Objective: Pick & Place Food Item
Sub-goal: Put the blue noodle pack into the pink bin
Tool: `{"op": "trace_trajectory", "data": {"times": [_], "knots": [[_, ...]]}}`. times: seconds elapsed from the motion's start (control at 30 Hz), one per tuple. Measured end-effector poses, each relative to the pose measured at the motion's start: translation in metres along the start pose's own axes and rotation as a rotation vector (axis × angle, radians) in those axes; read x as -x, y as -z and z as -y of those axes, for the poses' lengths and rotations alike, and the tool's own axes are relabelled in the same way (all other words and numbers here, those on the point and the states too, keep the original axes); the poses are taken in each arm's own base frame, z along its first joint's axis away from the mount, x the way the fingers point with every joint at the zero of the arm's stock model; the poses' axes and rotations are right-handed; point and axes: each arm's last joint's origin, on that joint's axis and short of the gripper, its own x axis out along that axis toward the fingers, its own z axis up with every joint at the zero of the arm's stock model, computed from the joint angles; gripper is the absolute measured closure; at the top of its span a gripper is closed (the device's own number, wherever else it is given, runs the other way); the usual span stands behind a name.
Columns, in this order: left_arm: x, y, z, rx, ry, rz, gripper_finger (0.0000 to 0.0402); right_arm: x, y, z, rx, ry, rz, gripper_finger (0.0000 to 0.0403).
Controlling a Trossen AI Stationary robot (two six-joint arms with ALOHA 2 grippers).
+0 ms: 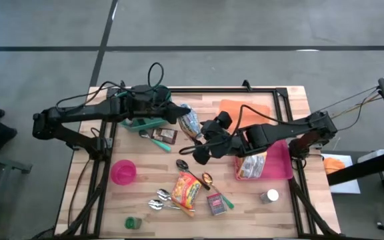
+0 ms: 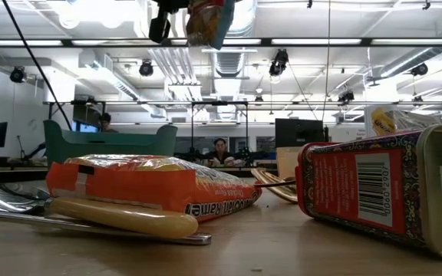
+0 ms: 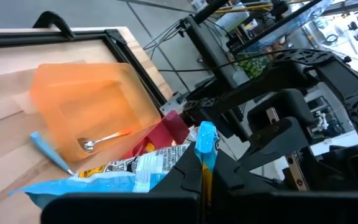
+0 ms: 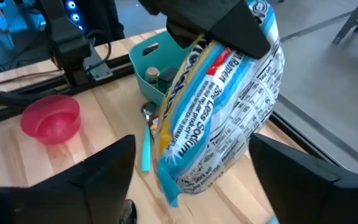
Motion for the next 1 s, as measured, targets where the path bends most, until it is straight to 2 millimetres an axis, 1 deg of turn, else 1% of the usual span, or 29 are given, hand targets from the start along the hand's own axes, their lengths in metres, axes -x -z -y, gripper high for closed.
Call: {"op": "trace_trajectory", "data": {"times": [0.23, 0.33, 0.43, 0.6, 0.9, 1.0], "knots": [[0.0000, -0.0011, 0.0017, -0.001, 0.021, 0.007, 0.0401, 0.0020, -0.0012, 0.0012, -0.007, -0.002, 0.003, 0.0209], [0.0003, -0.0013, 0.0021, 0.000, 0.026, 0.007, 0.0401, 0.0019, -0.0011, 0.0013, -0.003, -0.001, 0.002, 0.0243], [0.0004, -0.0018, 0.0028, 0.015, 0.035, 0.010, 0.0401, 0.0021, -0.0013, 0.0015, 0.010, -0.002, 0.003, 0.0269], [0.0005, -0.0028, 0.0043, 0.017, 0.052, 0.018, 0.0401, 0.0023, -0.0012, 0.0013, 0.045, -0.007, 0.000, 0.0295], [0.0009, -0.0036, 0.0060, 0.022, 0.078, 0.015, 0.0401, 0.0023, -0.0011, 0.0012, 0.038, -0.011, -0.002, 0.0302], [0.0009, -0.0035, 0.0060, 0.022, 0.078, 0.015, 0.0401, 0.0023, -0.0010, 0.0013, 0.039, -0.011, -0.003, 0.0319]]}}
